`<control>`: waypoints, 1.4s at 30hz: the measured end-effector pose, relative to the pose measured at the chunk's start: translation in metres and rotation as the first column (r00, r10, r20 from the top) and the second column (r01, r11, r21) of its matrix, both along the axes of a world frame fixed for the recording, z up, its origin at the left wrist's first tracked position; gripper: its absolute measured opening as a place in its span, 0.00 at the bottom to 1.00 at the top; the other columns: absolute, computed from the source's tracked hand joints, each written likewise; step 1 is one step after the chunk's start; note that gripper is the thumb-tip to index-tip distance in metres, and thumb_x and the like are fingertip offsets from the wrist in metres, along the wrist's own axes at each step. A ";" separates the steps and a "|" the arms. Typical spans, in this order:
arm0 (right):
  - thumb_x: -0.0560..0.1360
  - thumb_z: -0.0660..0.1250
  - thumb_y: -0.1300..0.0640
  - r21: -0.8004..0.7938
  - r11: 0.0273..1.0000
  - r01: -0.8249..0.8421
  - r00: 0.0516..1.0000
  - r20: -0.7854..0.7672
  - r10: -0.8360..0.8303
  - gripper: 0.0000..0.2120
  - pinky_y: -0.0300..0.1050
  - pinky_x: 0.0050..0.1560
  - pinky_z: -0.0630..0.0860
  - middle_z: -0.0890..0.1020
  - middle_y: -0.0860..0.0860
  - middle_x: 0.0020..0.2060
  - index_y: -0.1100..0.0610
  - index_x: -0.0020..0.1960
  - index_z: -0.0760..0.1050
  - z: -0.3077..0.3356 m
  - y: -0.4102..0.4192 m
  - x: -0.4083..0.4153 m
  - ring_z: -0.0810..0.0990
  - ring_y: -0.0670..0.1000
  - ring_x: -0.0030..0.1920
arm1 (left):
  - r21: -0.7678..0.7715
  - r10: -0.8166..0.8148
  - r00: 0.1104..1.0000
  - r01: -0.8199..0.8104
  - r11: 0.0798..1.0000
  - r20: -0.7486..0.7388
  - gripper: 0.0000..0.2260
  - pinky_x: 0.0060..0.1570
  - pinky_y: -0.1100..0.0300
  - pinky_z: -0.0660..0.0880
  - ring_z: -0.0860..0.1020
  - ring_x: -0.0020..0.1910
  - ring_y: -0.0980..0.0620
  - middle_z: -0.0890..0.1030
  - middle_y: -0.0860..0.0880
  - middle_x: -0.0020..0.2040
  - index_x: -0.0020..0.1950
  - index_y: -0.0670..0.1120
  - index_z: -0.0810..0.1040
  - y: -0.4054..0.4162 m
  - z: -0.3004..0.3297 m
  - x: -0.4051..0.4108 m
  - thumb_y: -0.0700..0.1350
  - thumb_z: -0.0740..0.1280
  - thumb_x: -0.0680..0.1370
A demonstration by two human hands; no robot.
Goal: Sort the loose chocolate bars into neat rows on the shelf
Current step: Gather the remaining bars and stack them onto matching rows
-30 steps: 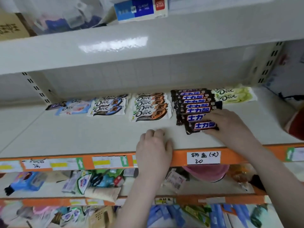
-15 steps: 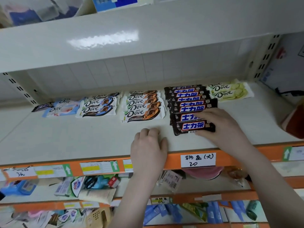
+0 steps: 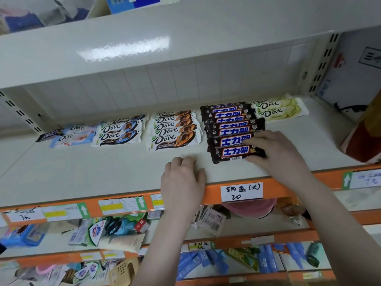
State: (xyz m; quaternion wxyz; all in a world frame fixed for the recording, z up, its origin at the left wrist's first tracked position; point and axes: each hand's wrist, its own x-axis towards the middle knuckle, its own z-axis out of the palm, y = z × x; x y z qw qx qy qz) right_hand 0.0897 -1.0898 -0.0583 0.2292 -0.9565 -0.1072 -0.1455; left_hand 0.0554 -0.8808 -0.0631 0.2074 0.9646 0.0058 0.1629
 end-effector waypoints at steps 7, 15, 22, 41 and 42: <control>0.72 0.69 0.54 -0.008 0.998 0.062 0.997 -0.049 -0.062 0.18 0.42 0.52 0.62 0.76 0.54 0.56 0.53 0.61 0.76 0.000 -0.003 -0.002 0.69 0.54 0.57 | 0.007 0.020 1.000 -0.020 1.000 -0.012 0.14 0.53 0.55 0.69 0.72 0.55 0.46 0.77 0.46 0.56 0.60 0.46 0.76 -0.002 0.000 -0.001 0.50 0.62 0.77; 0.71 0.70 0.58 0.035 0.979 0.202 0.958 0.201 -0.205 0.11 0.53 0.50 0.74 0.81 0.57 0.47 0.60 0.53 0.79 -0.010 0.022 -0.029 0.78 0.60 0.47 | 0.037 0.070 0.996 -0.072 0.997 0.051 0.14 0.51 0.53 0.70 0.74 0.53 0.44 0.78 0.45 0.54 0.58 0.45 0.77 0.005 0.001 -0.008 0.50 0.65 0.76; 0.71 0.69 0.56 0.015 0.987 0.157 0.966 0.207 -0.157 0.11 0.51 0.52 0.75 0.80 0.55 0.49 0.58 0.52 0.78 -0.019 0.121 -0.057 0.78 0.56 0.50 | 0.078 0.103 0.989 -0.112 0.991 0.110 0.13 0.43 0.49 0.74 0.77 0.46 0.37 0.80 0.41 0.47 0.51 0.41 0.80 0.066 0.000 -0.015 0.45 0.72 0.70; 0.76 0.63 0.51 0.018 0.978 -0.207 0.977 0.050 0.206 0.21 0.55 0.69 0.61 0.70 0.58 0.66 0.57 0.66 0.70 0.013 0.594 -0.067 0.64 0.59 0.69 | 0.111 0.548 0.825 -0.563 0.819 0.141 0.17 0.51 0.46 0.74 0.76 0.51 0.36 0.79 0.37 0.53 0.54 0.39 0.79 0.544 0.022 -0.120 0.45 0.73 0.68; 0.76 0.62 0.50 0.016 0.975 -0.223 0.974 0.052 0.222 0.21 0.54 0.69 0.60 0.70 0.58 0.67 0.56 0.67 0.69 0.014 0.616 -0.064 0.64 0.59 0.69 | 0.106 0.558 0.817 -0.574 0.812 0.149 0.17 0.50 0.46 0.74 0.76 0.50 0.36 0.79 0.37 0.52 0.54 0.39 0.79 0.566 0.021 -0.119 0.46 0.72 0.68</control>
